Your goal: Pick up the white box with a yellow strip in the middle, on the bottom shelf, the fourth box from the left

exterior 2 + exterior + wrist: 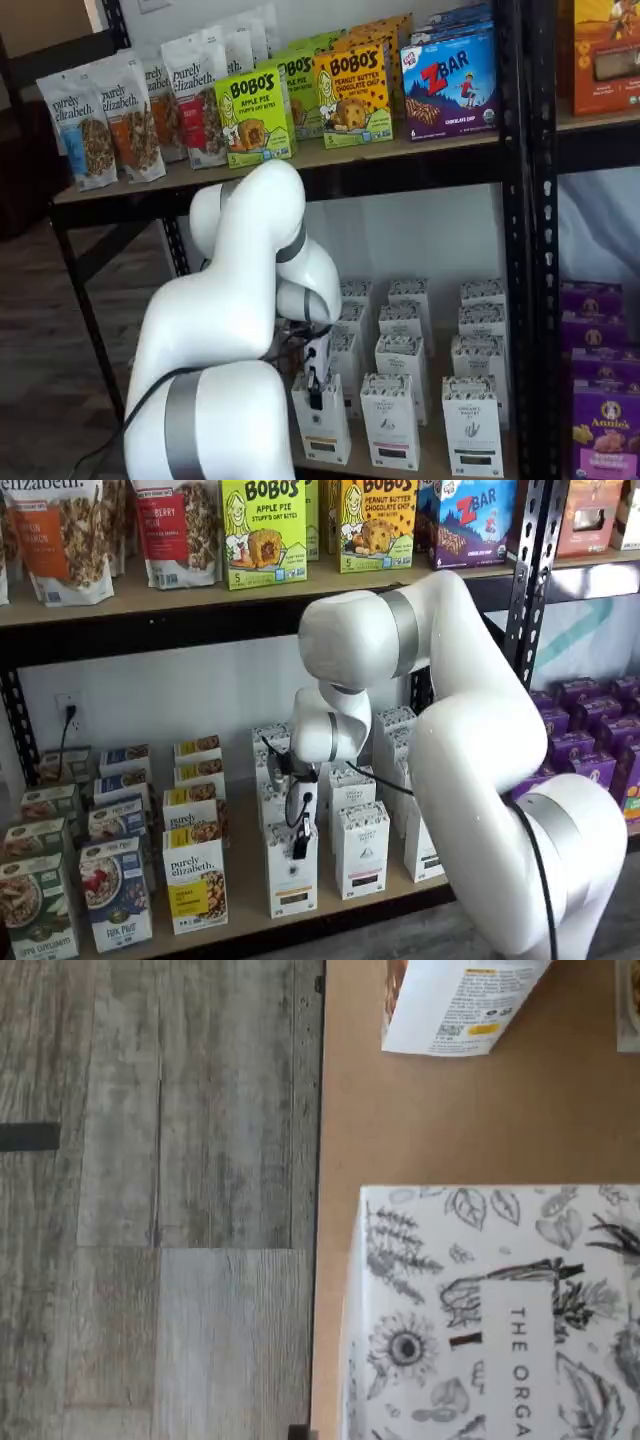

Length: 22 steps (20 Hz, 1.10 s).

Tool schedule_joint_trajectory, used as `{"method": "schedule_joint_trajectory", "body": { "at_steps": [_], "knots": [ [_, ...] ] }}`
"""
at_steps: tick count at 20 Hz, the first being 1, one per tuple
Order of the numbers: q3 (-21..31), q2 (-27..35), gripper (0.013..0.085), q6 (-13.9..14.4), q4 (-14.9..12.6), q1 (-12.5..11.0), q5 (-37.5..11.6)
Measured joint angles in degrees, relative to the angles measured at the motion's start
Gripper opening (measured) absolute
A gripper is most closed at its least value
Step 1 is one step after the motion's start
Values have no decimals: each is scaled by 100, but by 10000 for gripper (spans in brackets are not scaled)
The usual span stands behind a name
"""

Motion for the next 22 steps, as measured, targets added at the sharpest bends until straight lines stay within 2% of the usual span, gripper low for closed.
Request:
{"method": "schedule_joint_trajectory", "body": {
  "at_steps": [7, 9, 12, 13, 22],
  "knots": [
    [2, -6, 690, -127, 167, 18, 10],
    [15, -16, 610, -150, 196, 20, 11],
    [44, -33, 570, -163, 219, 30, -9],
    [57, -40, 530, -161, 220, 34, -17],
    [443, -251, 530, -42, 117, 94, -302]
  ]
}}
